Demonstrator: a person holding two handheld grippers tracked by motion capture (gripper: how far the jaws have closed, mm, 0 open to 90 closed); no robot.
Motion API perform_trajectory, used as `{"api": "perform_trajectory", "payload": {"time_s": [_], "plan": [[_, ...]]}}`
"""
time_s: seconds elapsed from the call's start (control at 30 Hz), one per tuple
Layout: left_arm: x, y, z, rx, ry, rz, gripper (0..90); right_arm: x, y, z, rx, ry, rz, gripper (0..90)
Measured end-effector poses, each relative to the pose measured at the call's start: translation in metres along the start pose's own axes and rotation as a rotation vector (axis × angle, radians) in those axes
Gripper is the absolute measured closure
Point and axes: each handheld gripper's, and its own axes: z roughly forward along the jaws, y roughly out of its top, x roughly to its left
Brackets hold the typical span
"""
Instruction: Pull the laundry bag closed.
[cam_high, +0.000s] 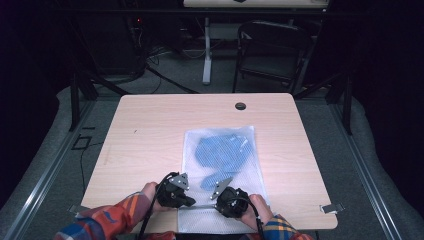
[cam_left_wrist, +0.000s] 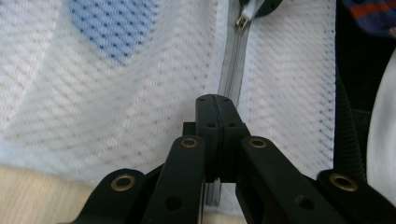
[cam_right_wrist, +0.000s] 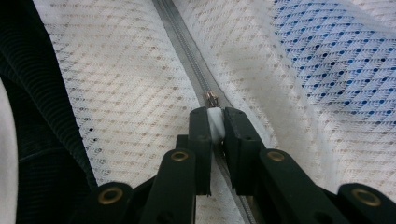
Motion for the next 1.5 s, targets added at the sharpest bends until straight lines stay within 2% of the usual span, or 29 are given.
{"api": "perform_trajectory", "payload": {"time_s": [0.07, 0.1, 0.2, 0.27, 0.4, 0.47, 1.0, 1.2, 1.5], "plan": [[-0.003, 0.005, 0.003, 0.004, 0.010, 0.012, 90.0, 0.000, 0.000, 0.000, -0.007, 0.003, 0.001, 82.1], [-0.004, 0.006, 0.006, -0.006, -0.001, 0.014, 90.0, 0.000, 0.000, 0.000, -0.006, 0.002, 0.001, 82.1], [-0.006, 0.011, 0.012, -0.001, 0.002, 0.027, 90.0, 0.000, 0.000, 0.001, -0.002, 0.005, 0.001, 82.0], [-0.007, 0.012, 0.013, 0.006, 0.009, 0.029, 90.0, 0.000, 0.001, 0.002, -0.003, 0.006, 0.000, 82.0], [-0.006, 0.012, 0.021, 0.034, -0.002, 0.026, 90.0, 0.001, 0.001, 0.004, 0.001, 0.010, 0.000, 81.8], [-0.006, 0.012, 0.021, 0.032, -0.004, 0.026, 90.0, 0.001, 0.002, 0.005, 0.013, 0.007, -0.007, 81.6], [-0.004, 0.012, 0.021, 0.038, -0.009, 0.027, 90.0, 0.000, 0.005, 0.011, -0.006, 0.021, 0.020, 80.9], [-0.005, 0.012, 0.021, 0.031, -0.011, 0.030, 90.0, 0.000, 0.008, 0.013, -0.003, 0.027, 0.010, 81.5], [-0.005, 0.013, 0.021, 0.038, -0.010, 0.037, 90.0, 0.001, 0.007, 0.010, 0.021, 0.012, -0.008, 83.3]]}}
